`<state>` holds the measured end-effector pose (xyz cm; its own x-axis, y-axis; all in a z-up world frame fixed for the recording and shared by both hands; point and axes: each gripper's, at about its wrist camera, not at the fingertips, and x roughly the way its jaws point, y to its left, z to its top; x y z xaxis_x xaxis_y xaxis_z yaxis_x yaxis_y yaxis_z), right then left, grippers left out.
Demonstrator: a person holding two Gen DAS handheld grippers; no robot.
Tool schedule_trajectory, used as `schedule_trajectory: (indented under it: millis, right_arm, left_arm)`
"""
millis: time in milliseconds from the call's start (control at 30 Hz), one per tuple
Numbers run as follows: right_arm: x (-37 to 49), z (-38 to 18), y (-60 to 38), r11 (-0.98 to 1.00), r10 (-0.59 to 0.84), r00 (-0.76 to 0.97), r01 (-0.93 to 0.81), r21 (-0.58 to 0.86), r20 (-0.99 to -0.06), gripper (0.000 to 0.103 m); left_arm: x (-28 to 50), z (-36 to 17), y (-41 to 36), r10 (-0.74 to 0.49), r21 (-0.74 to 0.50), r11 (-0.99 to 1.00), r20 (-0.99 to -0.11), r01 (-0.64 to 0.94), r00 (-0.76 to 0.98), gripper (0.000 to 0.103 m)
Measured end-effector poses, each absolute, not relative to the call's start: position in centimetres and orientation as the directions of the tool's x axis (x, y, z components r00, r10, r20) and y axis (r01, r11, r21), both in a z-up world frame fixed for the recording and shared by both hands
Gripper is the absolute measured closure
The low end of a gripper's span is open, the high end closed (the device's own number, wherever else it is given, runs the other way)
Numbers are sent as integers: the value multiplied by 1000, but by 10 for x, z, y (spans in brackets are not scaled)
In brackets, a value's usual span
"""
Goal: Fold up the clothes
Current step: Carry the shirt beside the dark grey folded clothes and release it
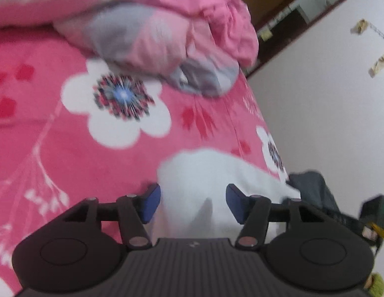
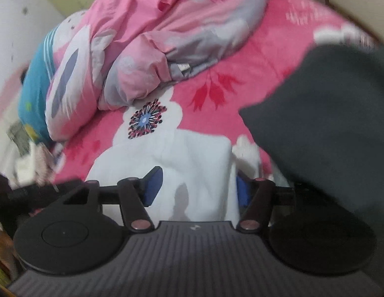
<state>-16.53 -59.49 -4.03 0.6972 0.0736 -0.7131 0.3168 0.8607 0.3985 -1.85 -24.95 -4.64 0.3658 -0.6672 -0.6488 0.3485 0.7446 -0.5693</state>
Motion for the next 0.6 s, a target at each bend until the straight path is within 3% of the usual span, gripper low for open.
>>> schedule_trajectory:
  millis: [133,233,400,433,500,600]
  right_arm:
    - [-181,2,-572,926,-160,712,348,145,-683,46]
    - [-181,11,-565,942,-105,759,283,181,-643,71]
    - [-147,-52,-584,896,-62,671,364,256,-739,86]
    - [-142,-67,-588,886,-77,636,396,240,-768,94]
    - [-142,-74,-588,891,-102,618,406,205,-779,96]
    - [-158,-42,-571,928,-138,677,344,146,-723,95]
  left_arm:
    - [-26,-14,-253,-680,-509,731,-598,455,424,45]
    - [-30,-16,-276,-731,-507,666,-591,547,341,46]
    - [-20,-72,-309,-671,-468,698,-692,542,266,54]
    - [-18,-78,-310,-664,-459,704,-698,542,270,56]
    - [-21,-74,-306,-667,-452,697,-694,556,271,55]
    - [-33,-51,-296,-682,-433,674,-675,598,280,47]
